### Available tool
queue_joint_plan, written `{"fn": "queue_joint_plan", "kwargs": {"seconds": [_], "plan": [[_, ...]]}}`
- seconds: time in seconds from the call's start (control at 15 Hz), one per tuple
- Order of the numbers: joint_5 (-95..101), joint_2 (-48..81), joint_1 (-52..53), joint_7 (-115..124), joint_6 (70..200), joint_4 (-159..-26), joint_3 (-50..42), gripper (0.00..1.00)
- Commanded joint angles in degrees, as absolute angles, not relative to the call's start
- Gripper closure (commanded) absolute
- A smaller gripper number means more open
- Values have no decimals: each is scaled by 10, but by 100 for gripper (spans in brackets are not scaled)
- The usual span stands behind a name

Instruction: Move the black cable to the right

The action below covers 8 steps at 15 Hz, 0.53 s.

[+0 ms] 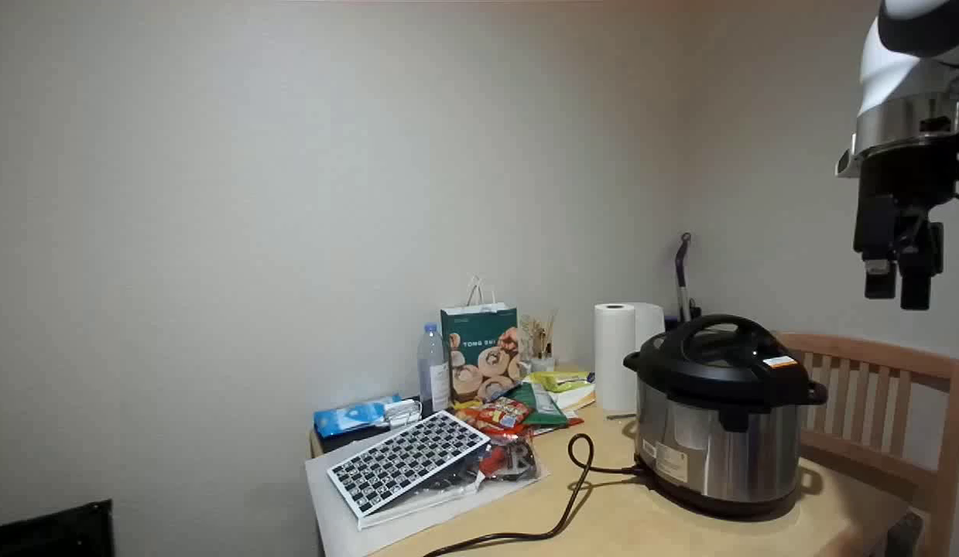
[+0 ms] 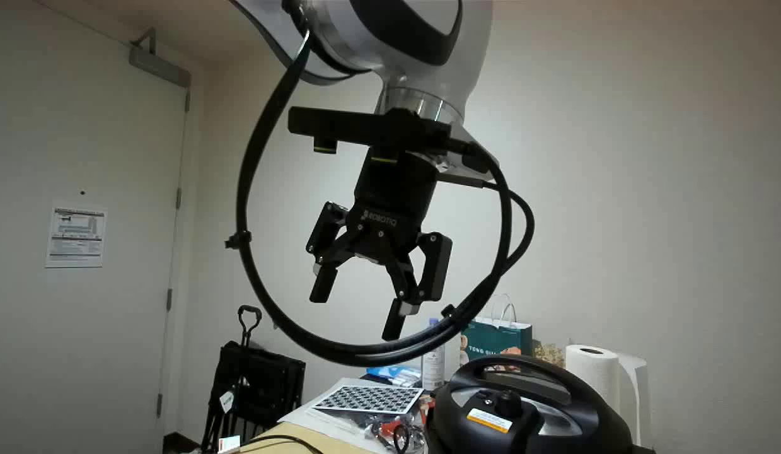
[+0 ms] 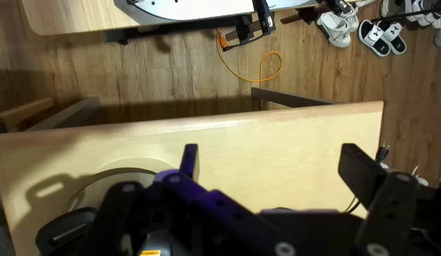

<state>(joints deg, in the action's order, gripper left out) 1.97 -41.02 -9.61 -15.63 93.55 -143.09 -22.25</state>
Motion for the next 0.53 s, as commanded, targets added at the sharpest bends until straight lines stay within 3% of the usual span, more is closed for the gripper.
{"fn": "queue_joint_plan", "kwargs": {"seconds": [0.0,0.47], "plan": [[14,-406,-108,-163,935,-1430,-213,0],[21,-402,-75,-157,939,-1460,-158,0]]}}
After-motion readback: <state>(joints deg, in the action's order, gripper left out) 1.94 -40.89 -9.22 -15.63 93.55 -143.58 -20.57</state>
